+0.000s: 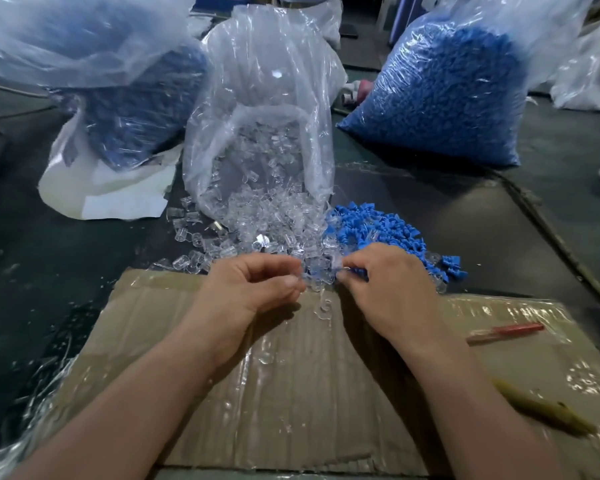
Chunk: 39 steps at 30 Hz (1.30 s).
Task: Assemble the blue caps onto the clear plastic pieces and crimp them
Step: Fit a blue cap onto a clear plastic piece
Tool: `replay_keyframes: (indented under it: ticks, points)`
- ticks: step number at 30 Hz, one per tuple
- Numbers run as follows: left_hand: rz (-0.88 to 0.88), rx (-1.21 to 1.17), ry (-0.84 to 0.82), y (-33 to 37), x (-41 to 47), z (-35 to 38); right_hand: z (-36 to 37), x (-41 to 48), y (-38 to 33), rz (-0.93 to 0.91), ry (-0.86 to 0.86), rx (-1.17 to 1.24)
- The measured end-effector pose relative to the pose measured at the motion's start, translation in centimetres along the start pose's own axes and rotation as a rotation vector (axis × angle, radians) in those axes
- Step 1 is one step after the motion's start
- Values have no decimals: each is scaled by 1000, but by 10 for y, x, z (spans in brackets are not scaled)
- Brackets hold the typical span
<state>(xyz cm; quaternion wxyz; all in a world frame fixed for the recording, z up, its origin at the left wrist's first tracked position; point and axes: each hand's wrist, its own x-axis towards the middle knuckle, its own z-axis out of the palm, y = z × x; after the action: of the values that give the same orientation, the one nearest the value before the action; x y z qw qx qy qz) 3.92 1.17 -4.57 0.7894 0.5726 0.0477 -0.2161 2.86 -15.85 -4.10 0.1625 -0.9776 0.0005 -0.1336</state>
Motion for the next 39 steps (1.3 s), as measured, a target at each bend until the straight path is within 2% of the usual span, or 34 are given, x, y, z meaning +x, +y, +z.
replay_keyframes:
  ticks: [7,12,15,19,22,27,32,39]
  points:
    - [-23,16,-50,-1,1,0,-11,-3,0,62,70,153]
    - [-7,-18,-63,1,5,-5,-21,-15,-6,48,170,491]
    - [-8,-53,-28,1,8,-2,-21,-22,-19,-6,119,569]
    - [59,48,-26,-4,5,2,-10,-24,-25,-70,28,542]
    - [127,8,-22,-8,0,-3,-5,-23,-21,-51,-10,530]
    - [145,-2,-33,-6,4,-6,-2,-22,-20,36,50,703]
    - [137,35,-43,-5,7,-4,0,-23,-20,-6,138,691]
    - [140,-48,4,2,5,-2,-1,-25,-24,8,181,709]
